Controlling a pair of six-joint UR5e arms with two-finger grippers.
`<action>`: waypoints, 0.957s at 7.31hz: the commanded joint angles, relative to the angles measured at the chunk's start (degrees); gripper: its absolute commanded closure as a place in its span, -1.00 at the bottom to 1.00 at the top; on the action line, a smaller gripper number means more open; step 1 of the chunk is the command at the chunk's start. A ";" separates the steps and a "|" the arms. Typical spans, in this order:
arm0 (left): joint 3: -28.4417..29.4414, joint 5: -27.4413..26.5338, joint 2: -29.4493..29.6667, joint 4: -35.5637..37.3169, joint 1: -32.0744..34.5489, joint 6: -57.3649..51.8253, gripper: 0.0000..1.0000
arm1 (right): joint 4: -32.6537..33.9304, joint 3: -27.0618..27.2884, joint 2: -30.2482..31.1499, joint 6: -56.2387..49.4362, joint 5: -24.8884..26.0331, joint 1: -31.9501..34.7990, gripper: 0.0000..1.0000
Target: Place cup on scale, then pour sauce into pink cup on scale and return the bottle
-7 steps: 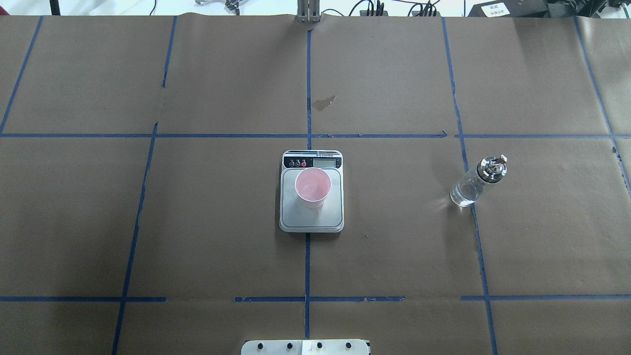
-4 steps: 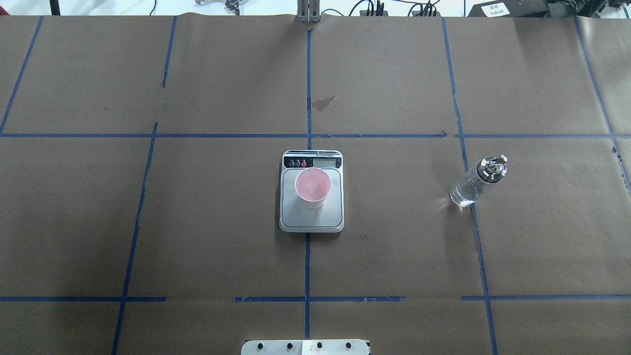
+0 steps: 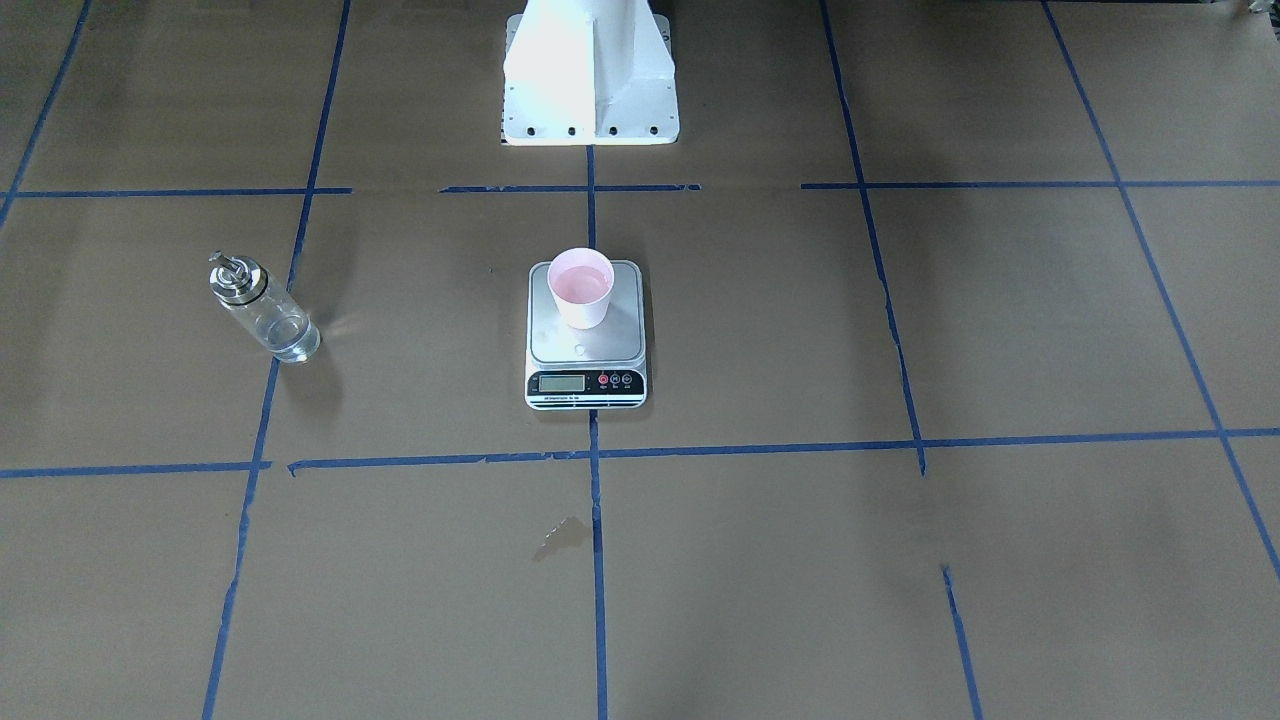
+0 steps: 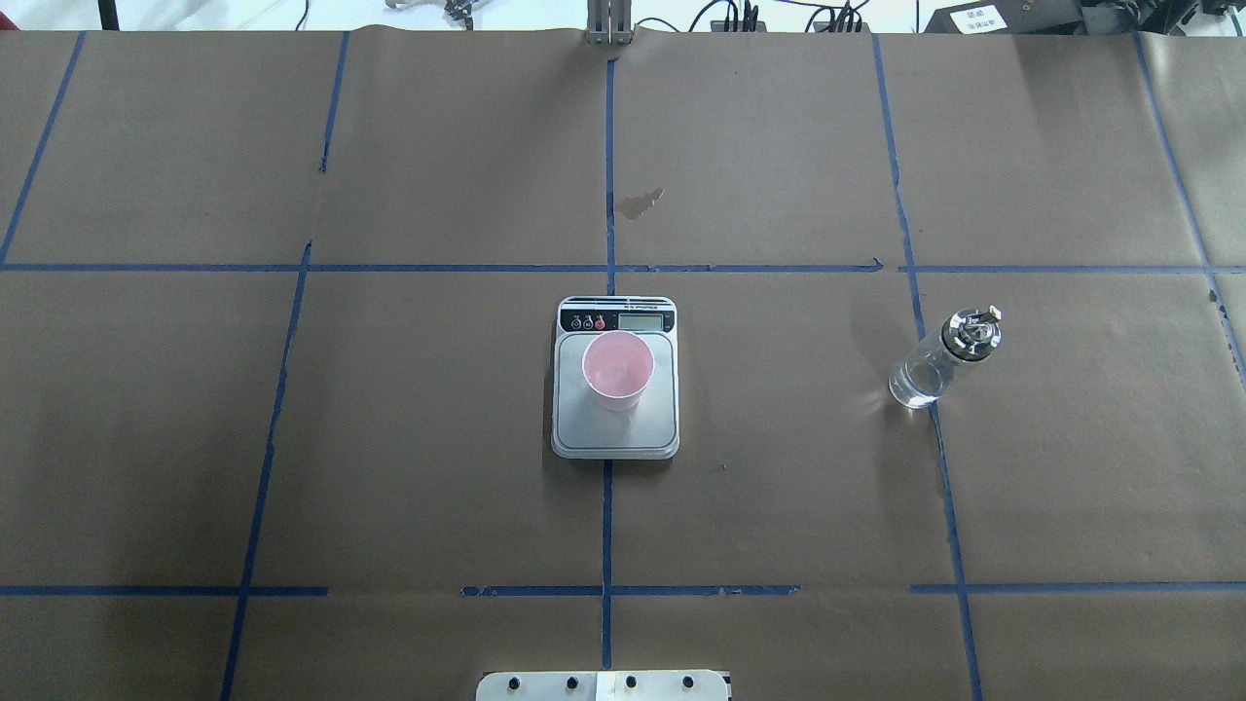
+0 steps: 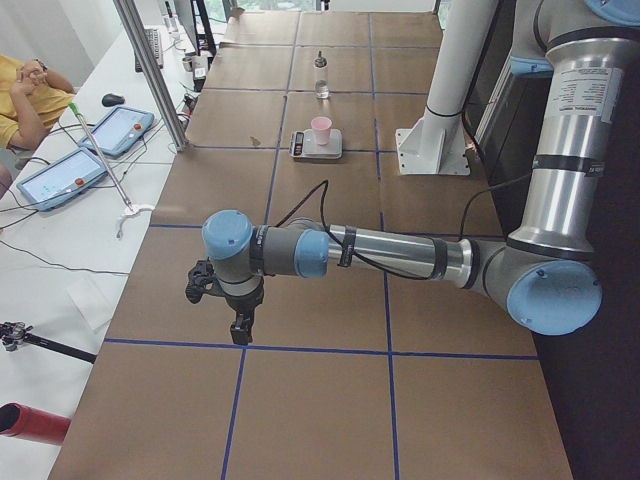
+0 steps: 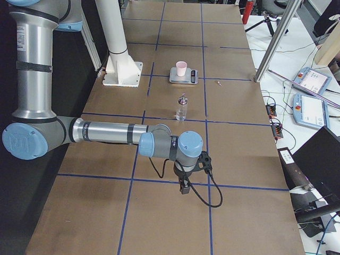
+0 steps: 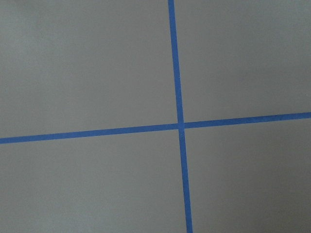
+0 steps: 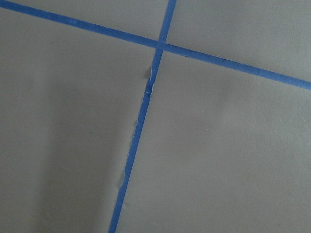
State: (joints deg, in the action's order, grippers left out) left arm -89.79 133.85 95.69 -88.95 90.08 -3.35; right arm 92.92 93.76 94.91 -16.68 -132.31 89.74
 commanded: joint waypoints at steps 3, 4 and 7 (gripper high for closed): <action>2.17 0.71 0.11 -2.46 -0.08 -0.07 -1.00 | -0.02 -0.16 -0.87 0.07 0.04 0.00 -1.00; 1.65 0.53 -0.23 -2.20 -0.08 -0.07 -1.00 | -0.02 -0.16 -0.87 0.07 0.04 0.00 -1.00; 1.47 0.71 -0.76 -1.84 0.01 0.01 -1.00 | -0.02 -0.07 -0.87 0.07 0.04 0.00 -1.00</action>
State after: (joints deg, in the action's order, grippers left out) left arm -88.04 134.55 95.03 -90.81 90.07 -3.37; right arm 92.90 93.64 94.07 -16.61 -132.30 89.73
